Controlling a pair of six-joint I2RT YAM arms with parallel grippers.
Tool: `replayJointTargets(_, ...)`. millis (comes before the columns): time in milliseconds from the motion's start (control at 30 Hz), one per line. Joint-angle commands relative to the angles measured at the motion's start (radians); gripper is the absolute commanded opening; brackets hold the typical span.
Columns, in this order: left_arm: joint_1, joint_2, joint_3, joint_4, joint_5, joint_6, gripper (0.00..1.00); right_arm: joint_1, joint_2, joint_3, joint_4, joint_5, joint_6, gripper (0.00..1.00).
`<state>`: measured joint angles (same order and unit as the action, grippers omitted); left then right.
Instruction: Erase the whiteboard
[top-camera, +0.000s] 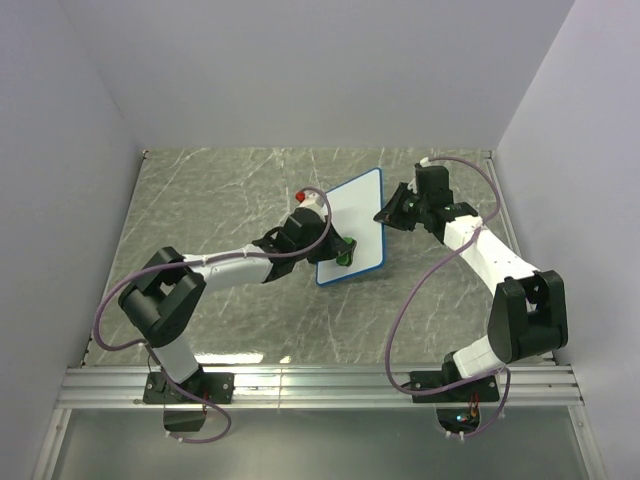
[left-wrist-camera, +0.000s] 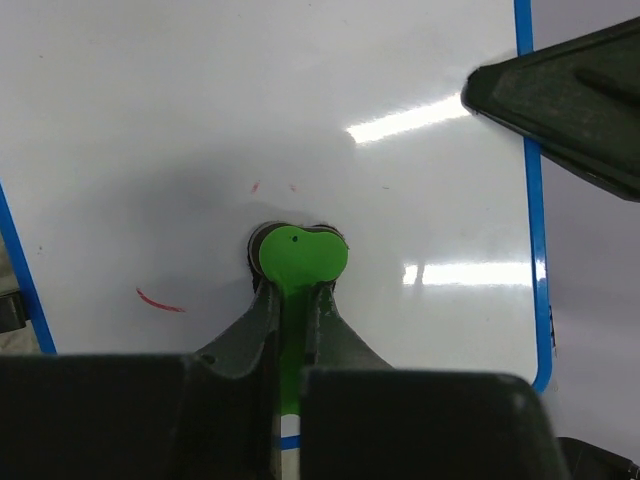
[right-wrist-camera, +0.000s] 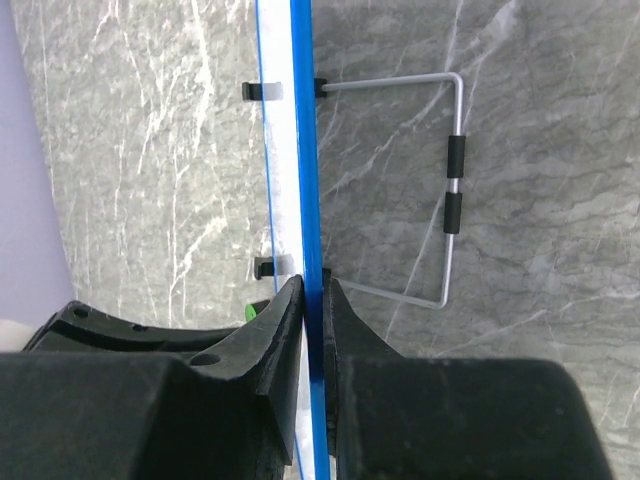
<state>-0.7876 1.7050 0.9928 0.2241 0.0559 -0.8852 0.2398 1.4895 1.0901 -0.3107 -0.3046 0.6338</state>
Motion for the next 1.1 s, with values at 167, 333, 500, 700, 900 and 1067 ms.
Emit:
replayJointTargets(167, -0.070, 0.024, -0.083, -0.060, 0.162, -0.018, 0.00, 0.066, -0.012, -0.022, 0.010, -0.045, 0.026, 0.00)
replayJointTargets(333, -0.021, 0.047, -0.154, -0.025, 0.151, -0.018, 0.00, 0.065, -0.023, -0.024, 0.005, -0.039, 0.026, 0.00)
replayJointTargets(500, 0.091, 0.045, -0.262, 0.024, 0.162, -0.029, 0.00, 0.066, -0.031, -0.025, 0.002, -0.036, 0.024, 0.00)
replayJointTargets(700, 0.146, 0.058, -0.286, 0.029, 0.168, -0.015, 0.00, 0.066, -0.025, -0.030, 0.005, -0.036, 0.026, 0.00)
replayJointTargets(900, 0.146, -0.002, -0.195, -0.070, 0.150, 0.025, 0.00, 0.064, -0.014, -0.021, 0.010, -0.036, 0.024, 0.00)
replayJointTargets(1067, 0.168, -0.097, 0.000, -0.210, 0.168, 0.055, 0.00, 0.065, -0.005, -0.018, 0.015, -0.033, 0.026, 0.00)
